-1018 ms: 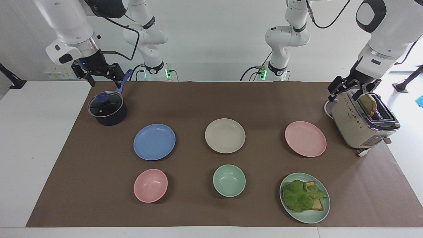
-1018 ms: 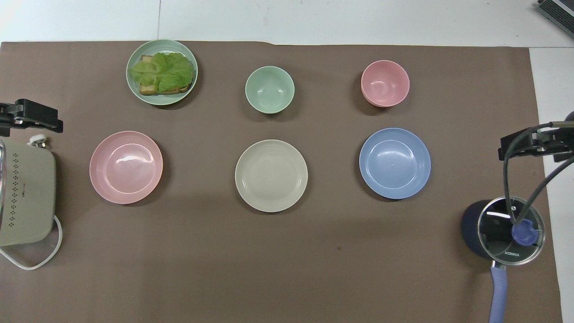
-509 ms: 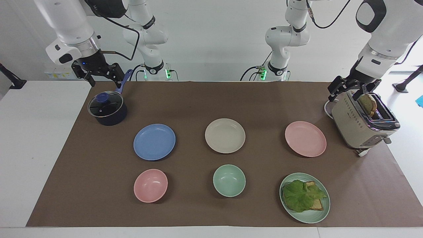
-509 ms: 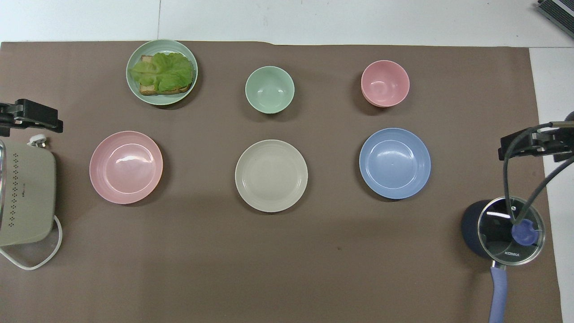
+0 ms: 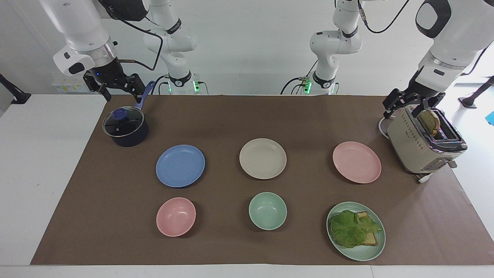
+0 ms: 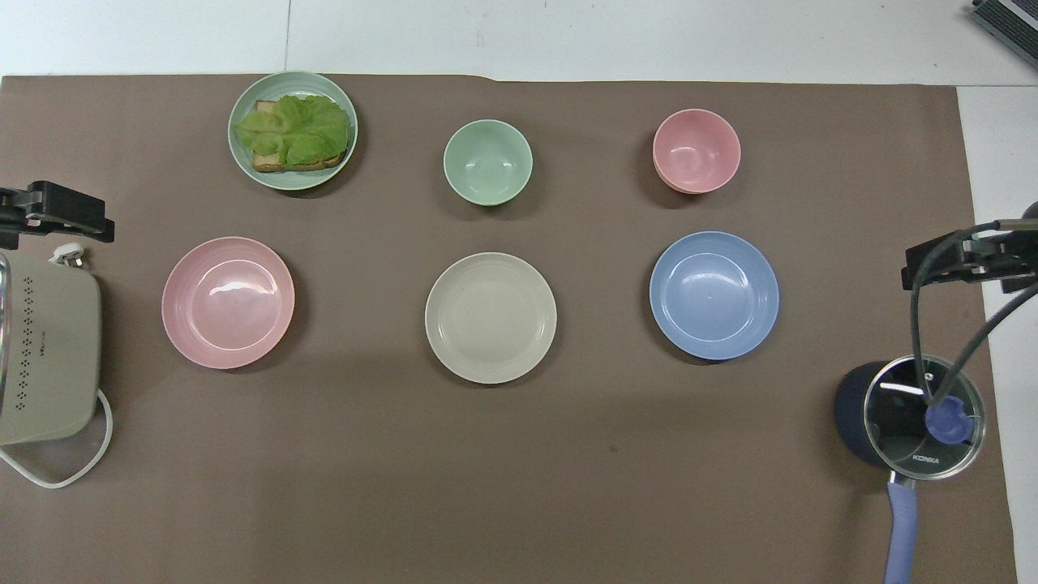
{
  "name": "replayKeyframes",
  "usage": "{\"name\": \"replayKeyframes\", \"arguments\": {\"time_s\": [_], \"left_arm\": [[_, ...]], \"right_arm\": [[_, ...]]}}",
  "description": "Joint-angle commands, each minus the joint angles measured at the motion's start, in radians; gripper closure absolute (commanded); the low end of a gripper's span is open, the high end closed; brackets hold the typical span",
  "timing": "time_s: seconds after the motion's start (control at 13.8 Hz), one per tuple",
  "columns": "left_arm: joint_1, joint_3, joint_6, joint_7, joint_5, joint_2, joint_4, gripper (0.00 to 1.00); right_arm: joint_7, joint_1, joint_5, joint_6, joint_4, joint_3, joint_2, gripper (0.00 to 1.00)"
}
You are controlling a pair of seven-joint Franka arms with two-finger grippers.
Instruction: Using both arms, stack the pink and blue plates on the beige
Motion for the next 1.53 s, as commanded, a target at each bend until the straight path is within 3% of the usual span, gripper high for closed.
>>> {"name": "replayKeyframes", "arguments": {"time_s": [0.0,0.36,0.65,0.8,1.09,1.45], "left_arm": [[0.002,0.001,-0.035,-0.01,-0.013,-0.023,-0.017,0.0],[0.011,0.004,-0.019,-0.019,-0.017,-0.026,-0.031,0.0],[0.019,0.002,0.212,-0.016,-0.017,-0.061,-0.29,0.0],[0.021,0.002,0.292,-0.013,-0.017,-0.046,-0.371,0.0],[0.038,0.002,0.464,-0.003,-0.017,0.015,-0.502,0.0],[0.069,0.002,0.588,-0.003,-0.017,0.092,-0.562,0.0]], "right_arm": [[0.017,-0.012,0.0,0.015,-0.017,0.005,-0.012,0.0],[0.014,-0.012,0.0,0.015,-0.019,0.005,-0.012,0.0],[0.014,-0.012,0.0,0.013,-0.02,0.005,-0.014,0.0],[0.014,-0.012,0.0,0.013,-0.02,0.005,-0.014,0.0],[0.012,-0.012,0.0,0.013,-0.022,0.005,-0.015,0.0],[0.012,-0.012,0.0,0.015,-0.023,0.007,-0.015,0.0]]}}
